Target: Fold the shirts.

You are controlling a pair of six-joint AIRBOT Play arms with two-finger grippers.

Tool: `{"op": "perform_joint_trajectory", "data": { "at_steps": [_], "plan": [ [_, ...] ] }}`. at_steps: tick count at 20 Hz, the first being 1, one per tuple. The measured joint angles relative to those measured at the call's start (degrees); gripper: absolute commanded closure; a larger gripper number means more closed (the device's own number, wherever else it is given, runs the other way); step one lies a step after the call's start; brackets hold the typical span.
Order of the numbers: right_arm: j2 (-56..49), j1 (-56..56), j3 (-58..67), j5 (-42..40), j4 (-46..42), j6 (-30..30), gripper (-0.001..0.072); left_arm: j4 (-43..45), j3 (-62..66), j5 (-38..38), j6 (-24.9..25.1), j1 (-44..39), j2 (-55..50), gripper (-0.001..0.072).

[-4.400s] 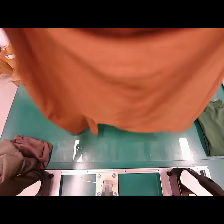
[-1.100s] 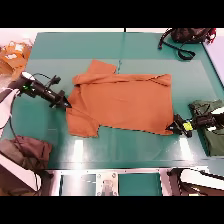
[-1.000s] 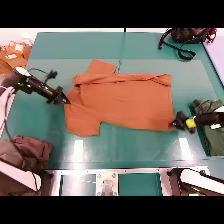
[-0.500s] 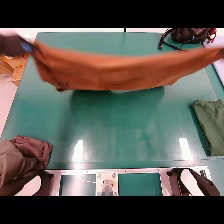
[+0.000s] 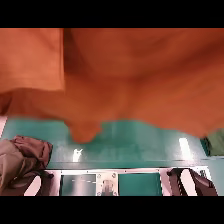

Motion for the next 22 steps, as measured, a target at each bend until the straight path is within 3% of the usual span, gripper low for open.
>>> {"op": "perform_joint_trajectory", "data": {
  "at_steps": [4, 7, 12, 16, 22],
  "plan": [
    [-3.8, 0.6, -9.9, 1.3, 2.7, 0.5, 0.0696, -2.4, -5.8, -1.6, -1.0, 0.0, -6.3, 0.0684],
    [-8.5, 4.3, -21.5, 0.3, 4.2, -1.7, 0.0696, -8.5, -15.2, -1.6, 1.9, 0.0, -14.4, 0.0684],
    [-22.7, 12.3, -36.5, -10.1, 5.2, -6.6, 0.0696, -15.3, -29.9, 4.4, 8.0, 0.0, -30.7, 0.0684],
    [-38.8, 15.7, -35.4, -17.1, 6.2, -8.0, 0.0696, -20.0, -33.6, 11.9, 12.3, -0.9, -42.4, 0.0684],
    [-57.7, 18.8, -19.9, -20.1, 7.3, -8.4, 0.0696, -26.2, -31.5, 28.0, 18.9, -5.1, -50.0, 0.0684]
  ]
}}
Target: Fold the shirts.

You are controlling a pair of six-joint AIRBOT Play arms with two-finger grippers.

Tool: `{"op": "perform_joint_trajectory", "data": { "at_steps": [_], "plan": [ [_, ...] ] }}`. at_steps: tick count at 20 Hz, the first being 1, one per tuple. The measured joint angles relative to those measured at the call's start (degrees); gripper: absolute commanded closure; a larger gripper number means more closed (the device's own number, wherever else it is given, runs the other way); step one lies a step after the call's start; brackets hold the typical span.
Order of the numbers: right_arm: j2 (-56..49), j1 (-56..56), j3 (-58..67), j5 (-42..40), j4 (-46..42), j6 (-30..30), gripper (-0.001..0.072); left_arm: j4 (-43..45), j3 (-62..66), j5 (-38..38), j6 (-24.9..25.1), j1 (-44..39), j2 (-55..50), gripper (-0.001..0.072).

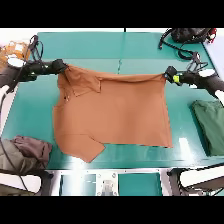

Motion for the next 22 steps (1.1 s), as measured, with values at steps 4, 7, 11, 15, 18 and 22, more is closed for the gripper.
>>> {"op": "perform_joint_trajectory", "data": {
  "at_steps": [4, 7, 11, 15, 18, 22],
  "plan": [
    [-6.8, 1.0, 10.1, -0.4, 0.4, 0.8, 0.0696, -0.8, 5.2, 4.3, 1.1, -1.1, -3.4, 0.0685],
    [-9.6, 1.2, 15.4, -0.5, 0.5, 1.4, 0.0696, -1.0, 8.1, 6.0, 1.3, -1.3, -4.7, 0.0685],
    [-11.3, 1.2, 18.0, 1.6, -1.6, 1.6, 0.0696, 2.3, 9.4, 4.3, -0.1, -1.4, -5.6, 0.0684],
    [-11.9, -0.2, 18.7, 10.6, -8.4, 2.7, 0.0697, 13.2, 9.7, -2.5, -6.8, -1.5, -5.8, 0.0684],
    [-12.0, -1.1, 18.8, 18.1, -14.3, 3.4, 0.0697, 20.9, 9.7, -9.7, -10.8, -1.5, -5.8, 0.0685],
    [-12.0, -1.5, 17.2, 23.4, -18.5, 4.2, 0.0697, 27.6, 8.4, -16.8, -14.6, -1.5, -5.9, 0.0685]
  ]
}}
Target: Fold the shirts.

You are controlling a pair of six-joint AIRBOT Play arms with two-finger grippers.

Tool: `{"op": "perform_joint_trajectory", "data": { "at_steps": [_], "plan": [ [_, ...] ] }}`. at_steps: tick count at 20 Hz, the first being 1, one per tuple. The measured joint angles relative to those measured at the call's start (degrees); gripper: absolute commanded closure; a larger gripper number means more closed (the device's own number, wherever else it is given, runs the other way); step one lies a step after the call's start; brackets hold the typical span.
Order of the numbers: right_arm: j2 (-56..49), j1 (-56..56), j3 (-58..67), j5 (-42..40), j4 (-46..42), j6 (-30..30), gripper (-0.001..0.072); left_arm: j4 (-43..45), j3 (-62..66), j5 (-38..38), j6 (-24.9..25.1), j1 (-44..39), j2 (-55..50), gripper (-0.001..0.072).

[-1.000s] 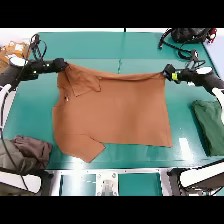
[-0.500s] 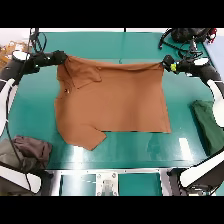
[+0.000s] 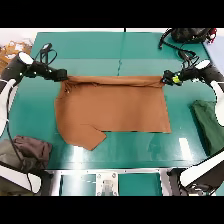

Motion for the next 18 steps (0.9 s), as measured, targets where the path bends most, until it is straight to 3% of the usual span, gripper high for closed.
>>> {"op": "perform_joint_trajectory", "data": {
  "at_steps": [9, 18],
  "plan": [
    [0.0, -0.2, -2.7, 4.0, -2.8, 0.3, 0.0697, 4.1, -2.1, -7.5, -3.3, 0.0, 0.0, 0.0685],
    [0.1, -0.2, -2.8, 5.0, -4.0, 0.3, 0.0697, 5.7, -2.1, -8.6, -5.2, 0.0, 0.0, 0.0684]
  ]
}}
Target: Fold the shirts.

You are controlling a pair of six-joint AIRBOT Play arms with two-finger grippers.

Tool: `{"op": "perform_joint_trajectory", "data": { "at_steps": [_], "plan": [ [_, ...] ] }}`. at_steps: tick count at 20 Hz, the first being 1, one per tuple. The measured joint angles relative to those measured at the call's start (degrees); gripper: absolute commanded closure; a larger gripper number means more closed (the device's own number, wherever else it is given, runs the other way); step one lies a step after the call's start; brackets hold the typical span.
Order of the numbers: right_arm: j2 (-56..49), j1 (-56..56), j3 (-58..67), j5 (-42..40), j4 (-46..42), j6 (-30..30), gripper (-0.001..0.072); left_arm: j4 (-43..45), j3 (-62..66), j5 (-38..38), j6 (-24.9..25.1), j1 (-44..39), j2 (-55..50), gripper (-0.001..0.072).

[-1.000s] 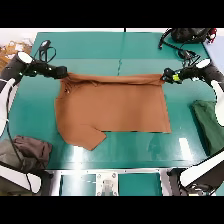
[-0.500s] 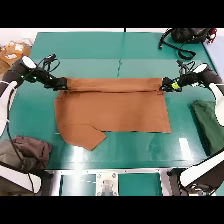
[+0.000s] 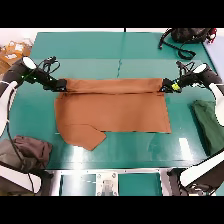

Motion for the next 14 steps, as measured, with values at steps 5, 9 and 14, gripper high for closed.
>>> {"op": "perform_joint_trajectory", "data": {
  "at_steps": [5, 9, 14],
  "plan": [
    [0.0, 0.0, 0.0, 0.0, -0.2, 0.0, 0.0696, 0.2, -0.7, 0.9, -1.1, 0.0, 0.0, 0.0684],
    [0.0, 0.0, 0.0, 0.0, -0.2, 0.0, 0.0696, 0.4, -3.2, 2.5, -1.4, 0.0, 0.0, 0.0684],
    [0.0, -0.1, 0.5, 0.5, -0.8, 0.0, 0.0472, -0.8, -4.2, 1.6, -1.5, 0.1, 0.0, 0.0143]
  ]
}}
